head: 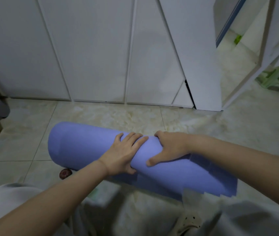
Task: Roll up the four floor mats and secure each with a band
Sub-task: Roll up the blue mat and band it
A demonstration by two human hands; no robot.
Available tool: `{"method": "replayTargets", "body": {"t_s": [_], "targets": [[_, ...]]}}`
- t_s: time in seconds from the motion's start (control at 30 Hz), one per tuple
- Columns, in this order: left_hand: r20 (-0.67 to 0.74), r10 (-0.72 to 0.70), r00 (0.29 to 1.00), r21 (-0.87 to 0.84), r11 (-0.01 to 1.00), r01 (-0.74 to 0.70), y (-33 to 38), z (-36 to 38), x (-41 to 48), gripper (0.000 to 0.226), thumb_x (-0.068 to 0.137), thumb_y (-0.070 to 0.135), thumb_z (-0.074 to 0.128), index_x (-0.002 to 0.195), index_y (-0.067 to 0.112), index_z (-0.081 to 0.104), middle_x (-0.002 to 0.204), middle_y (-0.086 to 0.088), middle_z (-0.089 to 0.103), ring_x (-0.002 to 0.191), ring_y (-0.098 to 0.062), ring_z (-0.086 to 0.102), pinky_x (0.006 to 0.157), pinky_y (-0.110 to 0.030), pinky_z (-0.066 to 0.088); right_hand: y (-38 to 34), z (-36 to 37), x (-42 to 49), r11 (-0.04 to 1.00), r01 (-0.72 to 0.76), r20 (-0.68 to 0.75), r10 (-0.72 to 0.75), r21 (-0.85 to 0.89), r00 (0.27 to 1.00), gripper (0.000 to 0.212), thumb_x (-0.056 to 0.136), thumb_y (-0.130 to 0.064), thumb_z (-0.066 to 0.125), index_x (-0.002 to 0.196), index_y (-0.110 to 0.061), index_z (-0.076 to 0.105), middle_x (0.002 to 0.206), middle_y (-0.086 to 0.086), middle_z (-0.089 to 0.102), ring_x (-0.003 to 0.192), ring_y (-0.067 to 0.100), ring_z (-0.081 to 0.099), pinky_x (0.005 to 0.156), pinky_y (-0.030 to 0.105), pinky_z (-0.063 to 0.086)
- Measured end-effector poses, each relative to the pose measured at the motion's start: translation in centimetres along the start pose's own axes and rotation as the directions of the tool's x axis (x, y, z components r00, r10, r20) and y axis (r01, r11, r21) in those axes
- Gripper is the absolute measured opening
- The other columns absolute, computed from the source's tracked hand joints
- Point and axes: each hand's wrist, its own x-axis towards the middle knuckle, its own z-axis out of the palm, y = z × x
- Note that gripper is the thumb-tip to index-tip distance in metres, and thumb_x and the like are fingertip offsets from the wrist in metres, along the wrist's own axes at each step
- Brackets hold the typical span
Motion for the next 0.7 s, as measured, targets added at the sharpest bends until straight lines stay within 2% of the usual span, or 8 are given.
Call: {"method": "replayTargets", "body": {"t_s": [0.1,0.17,0.3,0.43,0.5,0.57,0.67,0.7], "targets": [[-0.060,-0.058,0.997,-0.030,0.998,0.056,-0.6,-0.7,0.2,0.106,0.040,0.051,0.076,0.131,0.011,0.039,0.122,-0.008,0.058,0.112,-0.020,0.044,0.084,-0.052,0.050,-1.7,0.6,-1.1,0.906,-0.007,-0.159,-0.066,-0.422,0.985,0.111,0.060,-0.069,0.071,0.139,-0.008,0.023,0.128,0.011,0.042,0.110,0.032,0.050,0.090,0.040,0.040],[-0.088,-0.082,0.993,-0.028,0.996,0.080,-0.9,-1.3,0.3,0.106,0.039,0.048,0.078,0.131,0.011,0.039,0.122,-0.009,0.058,0.111,-0.020,0.042,0.085,-0.051,0.049,-2.5,1.2,-1.6,0.811,-0.083,-0.264,-0.090,-0.579,0.960,0.118,0.063,-0.065,0.072,0.144,-0.003,0.011,0.128,0.018,0.036,0.109,0.032,0.046,0.089,0.042,0.037],[-0.118,-0.095,0.988,0.038,0.994,0.100,-1.4,-2.7,0.7,0.113,0.032,0.045,0.082,0.130,0.009,0.039,0.121,-0.013,0.059,0.111,-0.023,0.044,0.084,-0.054,0.047,-2.8,1.8,-2.1,0.815,-0.157,-0.418,-0.113,-0.558,0.901,0.110,0.074,-0.054,0.068,0.146,-0.001,0.003,0.127,0.021,0.036,0.106,0.030,0.043,0.088,0.041,0.034],[-0.163,-0.107,0.981,0.097,0.987,0.124,-2.1,-4.1,1.3,0.120,0.026,0.042,0.085,0.131,0.009,0.039,0.122,-0.016,0.059,0.111,-0.028,0.057,0.085,-0.056,0.045,-2.8,1.4,-2.3,0.819,-0.222,-0.518,-0.105,-0.530,0.849,0.103,0.077,-0.046,0.066,0.147,-0.004,0.004,0.138,0.025,0.030,0.119,0.038,0.038,0.101,0.051,0.030],[-0.196,-0.125,0.973,0.096,0.985,0.145,-2.6,-5.0,1.5,0.120,0.025,0.040,0.085,0.131,0.009,0.039,0.122,-0.016,0.059,0.110,-0.029,0.059,0.086,-0.057,0.044,-3.3,1.5,-2.3,0.724,-0.333,-0.584,-0.116,-0.603,0.804,0.091,0.079,-0.039,0.063,0.150,-0.008,0.016,0.145,0.026,0.031,0.128,0.046,0.036,0.105,0.060,0.028],[-0.210,-0.138,0.968,0.076,0.985,0.157,-3.0,-5.4,1.5,0.120,0.025,0.040,0.086,0.132,0.010,0.039,0.122,-0.015,0.059,0.108,-0.028,0.060,0.086,-0.056,0.044,-3.8,2.0,-1.8,0.666,-0.410,-0.640,-0.131,-0.623,0.758,0.077,0.073,-0.037,0.061,0.144,-0.017,0.038,0.140,0.019,0.047,0.125,0.042,0.047,0.101,0.059,0.036],[-0.169,-0.155,0.973,0.070,0.983,0.169,-3.3,-4.9,1.3,0.118,0.026,0.044,0.084,0.131,0.012,0.039,0.118,-0.011,0.060,0.104,-0.026,0.062,0.083,-0.053,0.046,-4.3,1.8,-1.1,0.713,-0.394,-0.617,-0.068,-0.579,0.784,0.088,0.063,-0.049,0.073,0.140,-0.021,0.044,0.130,0.018,0.056,0.115,0.036,0.057,0.096,0.051,0.044],[-0.148,-0.157,0.976,0.069,0.983,0.169,-3.3,-4.6,1.2,0.116,0.028,0.046,0.083,0.130,0.013,0.039,0.117,-0.010,0.061,0.102,-0.025,0.062,0.082,-0.053,0.046,-4.4,1.5,-0.8,0.720,-0.386,-0.603,-0.057,-0.577,0.795,0.094,0.063,-0.049,0.075,0.144,-0.018,0.039,0.130,0.021,0.053,0.115,0.037,0.054,0.096,0.051,0.043]]}}
